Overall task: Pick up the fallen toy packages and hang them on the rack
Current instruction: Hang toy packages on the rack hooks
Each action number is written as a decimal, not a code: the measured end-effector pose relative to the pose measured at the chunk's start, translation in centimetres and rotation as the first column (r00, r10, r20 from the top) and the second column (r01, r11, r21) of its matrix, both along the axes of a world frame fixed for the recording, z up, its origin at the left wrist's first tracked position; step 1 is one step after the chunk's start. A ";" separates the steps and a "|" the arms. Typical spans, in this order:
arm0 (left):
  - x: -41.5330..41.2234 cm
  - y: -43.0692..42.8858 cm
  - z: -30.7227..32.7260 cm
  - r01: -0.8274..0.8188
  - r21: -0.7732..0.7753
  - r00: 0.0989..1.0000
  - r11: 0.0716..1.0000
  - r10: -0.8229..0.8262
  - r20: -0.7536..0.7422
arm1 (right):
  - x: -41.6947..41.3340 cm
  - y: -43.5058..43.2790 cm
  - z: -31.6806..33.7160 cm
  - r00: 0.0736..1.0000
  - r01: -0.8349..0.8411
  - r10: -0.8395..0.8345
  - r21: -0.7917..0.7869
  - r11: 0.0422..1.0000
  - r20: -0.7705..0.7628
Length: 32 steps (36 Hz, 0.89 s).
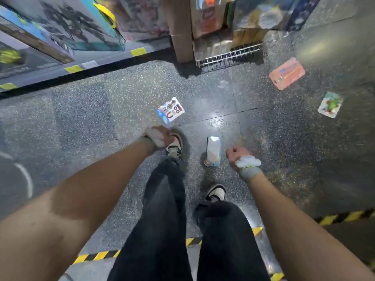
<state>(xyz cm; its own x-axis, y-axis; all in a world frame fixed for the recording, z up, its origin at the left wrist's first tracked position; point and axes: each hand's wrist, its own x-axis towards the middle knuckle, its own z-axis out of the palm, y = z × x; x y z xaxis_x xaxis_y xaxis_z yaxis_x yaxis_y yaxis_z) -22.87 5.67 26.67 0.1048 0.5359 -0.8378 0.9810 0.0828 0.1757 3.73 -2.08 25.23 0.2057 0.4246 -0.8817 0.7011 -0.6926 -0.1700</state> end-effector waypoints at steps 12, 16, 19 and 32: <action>-3.9 4.0 -24.3 -0.156 -0.042 0.984 0.987 0.152 -0.088 | -5.6 -1.2 -24.1 0.975 0.216 -0.221 -0.122 0.969 -0.025; -4.8 5.6 -30.0 -0.210 0.047 0.974 0.977 0.213 -0.079 | -6.1 -0.8 -28.9 0.969 0.243 -0.246 -0.158 0.957 -0.003; -4.7 6.9 -34.7 -0.189 0.068 0.978 0.980 0.194 -0.081 | -6.2 -0.3 -33.1 0.973 0.230 -0.222 -0.166 0.959 0.066; -6.9 10.6 -48.1 -0.023 0.287 0.965 0.958 0.096 -0.244 | -5.2 0.1 -42.2 0.919 0.143 -0.128 -0.014 0.990 0.374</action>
<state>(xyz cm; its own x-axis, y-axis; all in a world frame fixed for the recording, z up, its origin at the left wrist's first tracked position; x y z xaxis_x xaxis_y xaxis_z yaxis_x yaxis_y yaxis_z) -29.79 16.32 -21.47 -0.1299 0.7504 -0.6481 0.9906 0.1257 -0.0530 -1.44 -1.95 -17.01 0.5746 0.3351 -0.7467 0.6073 -0.7862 0.1146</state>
